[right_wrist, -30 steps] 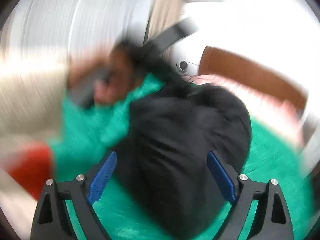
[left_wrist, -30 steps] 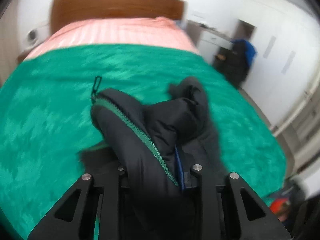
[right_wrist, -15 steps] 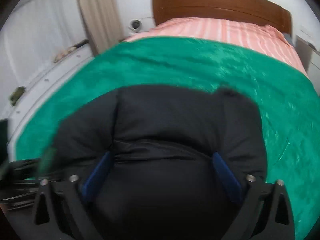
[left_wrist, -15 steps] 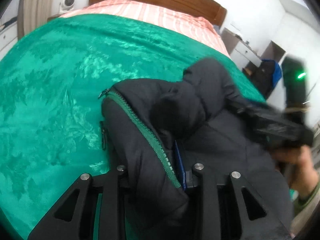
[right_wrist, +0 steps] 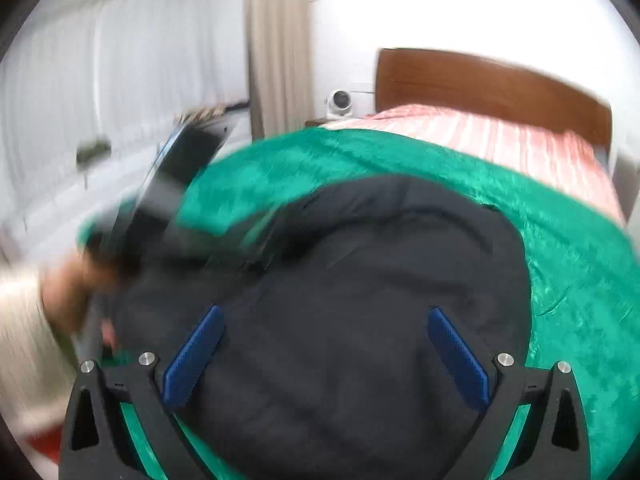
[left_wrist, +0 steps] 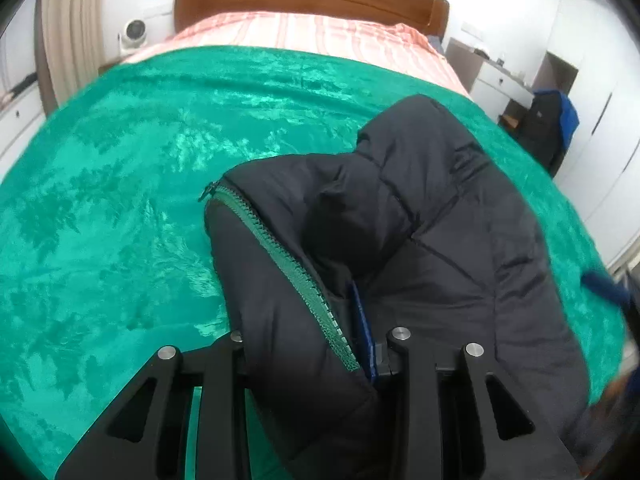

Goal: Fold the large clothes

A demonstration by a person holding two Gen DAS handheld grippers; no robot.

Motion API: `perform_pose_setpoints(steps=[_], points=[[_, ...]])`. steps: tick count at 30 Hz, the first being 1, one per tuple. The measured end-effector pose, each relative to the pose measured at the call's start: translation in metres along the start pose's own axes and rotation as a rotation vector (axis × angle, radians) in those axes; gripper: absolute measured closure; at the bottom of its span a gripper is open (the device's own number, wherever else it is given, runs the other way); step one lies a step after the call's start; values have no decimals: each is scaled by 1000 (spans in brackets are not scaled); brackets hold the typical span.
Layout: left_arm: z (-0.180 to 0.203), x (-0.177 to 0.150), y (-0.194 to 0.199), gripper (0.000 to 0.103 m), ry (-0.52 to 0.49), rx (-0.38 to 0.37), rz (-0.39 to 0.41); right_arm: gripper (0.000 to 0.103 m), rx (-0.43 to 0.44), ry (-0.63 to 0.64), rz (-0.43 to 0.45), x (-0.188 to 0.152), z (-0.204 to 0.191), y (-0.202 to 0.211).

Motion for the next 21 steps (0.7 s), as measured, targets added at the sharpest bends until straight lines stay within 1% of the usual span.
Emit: perform_pose_setpoints(steps=[1,2,4,7,11,15,19,20,21], points=[[0,-1,0,71,-5,10,-2,1,-23,26,-29,-11,-7,-8],[0,-2,0,71,-11,22,-4,1,-34,27,-58,-23,-9,-15],[2,-4,1,71,-34,40,0,0,-45,-1,-69,-36,-7,-25],[4,-7,3,71,-58,60,11,0,-54,7,-77,-40,-5,-33],[2,-7,1,71,-58,67,13,0,-59,20,-87,-41,-6,-41],[3,-8,0,71,-61,78,12,0,-75,31,-79,-49,-7,-44],[4,-12,-3,70,-52,87,4,0,-89,42,-73,-55,-17,-46],[2,-12,-1,68,-38,76,2,0,-84,36,-80,-53,-19,-43],[-1,-13,6,63,-9,51,-1,1,-65,19,-92,-54,-22,-32]])
Point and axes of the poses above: each gripper's, at about its wrist camera, not at the fingertips, and y roughly against the way its jaws point, z to its right, x to its top, the point moved 7 cm from there along -y, roughly the way its jaws point
